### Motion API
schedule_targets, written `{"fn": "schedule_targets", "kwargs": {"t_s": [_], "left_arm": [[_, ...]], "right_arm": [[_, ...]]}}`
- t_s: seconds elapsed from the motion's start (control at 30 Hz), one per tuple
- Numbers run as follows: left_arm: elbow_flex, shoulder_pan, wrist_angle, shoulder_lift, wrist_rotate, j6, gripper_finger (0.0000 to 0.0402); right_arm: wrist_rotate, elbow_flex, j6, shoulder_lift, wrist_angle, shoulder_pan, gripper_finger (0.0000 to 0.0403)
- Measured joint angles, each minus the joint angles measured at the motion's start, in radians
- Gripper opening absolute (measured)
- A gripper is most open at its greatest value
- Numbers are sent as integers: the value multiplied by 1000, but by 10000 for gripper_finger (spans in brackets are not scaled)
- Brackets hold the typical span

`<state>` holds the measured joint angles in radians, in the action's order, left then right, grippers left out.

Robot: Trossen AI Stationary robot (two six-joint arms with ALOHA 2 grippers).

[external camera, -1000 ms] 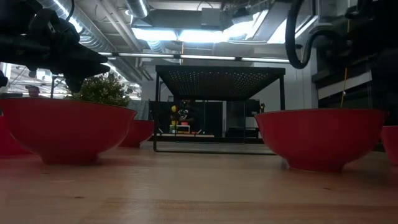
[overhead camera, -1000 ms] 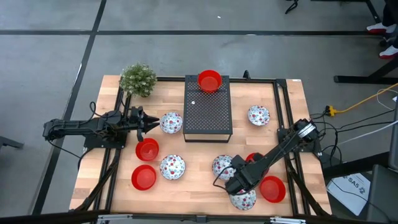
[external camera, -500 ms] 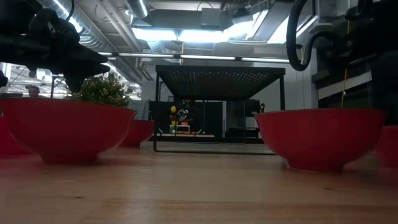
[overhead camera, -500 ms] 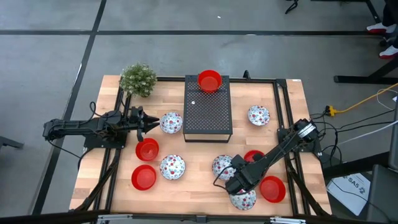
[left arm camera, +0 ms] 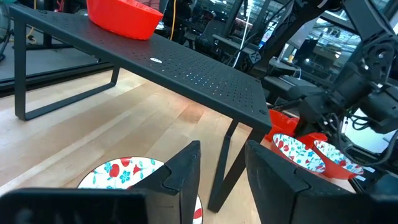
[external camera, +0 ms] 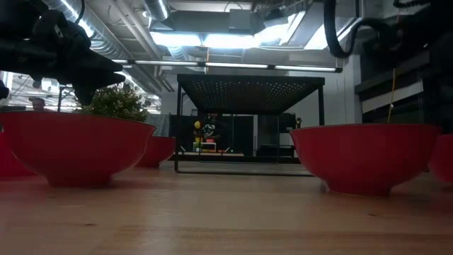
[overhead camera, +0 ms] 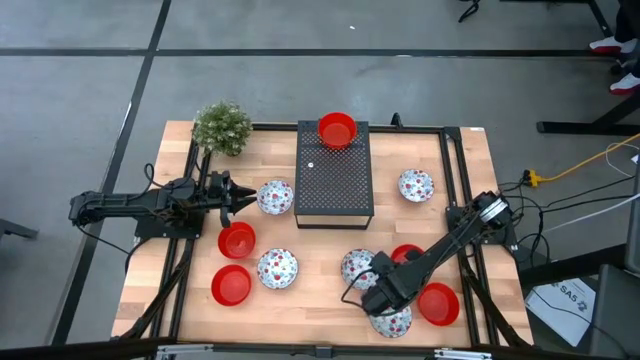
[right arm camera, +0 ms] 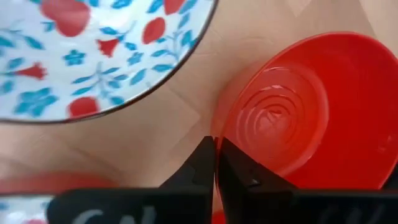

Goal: Pick & Place Mini bowls
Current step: Stack the red bowl on top of the other red bowl on the shelf

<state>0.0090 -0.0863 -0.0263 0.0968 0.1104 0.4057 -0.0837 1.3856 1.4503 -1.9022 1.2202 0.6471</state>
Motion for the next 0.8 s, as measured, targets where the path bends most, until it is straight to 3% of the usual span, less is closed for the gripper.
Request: {"fn": "schedule_targets", "kwargs": {"t_s": [0.37,0.8], "left_arm": [[0,0,0,0,0,0,123],[0,0,0,0,0,0,119]], "right_arm": [[-28,153,-45,0,166,0,7],[-162,432,-97,0,351,0,7]]}}
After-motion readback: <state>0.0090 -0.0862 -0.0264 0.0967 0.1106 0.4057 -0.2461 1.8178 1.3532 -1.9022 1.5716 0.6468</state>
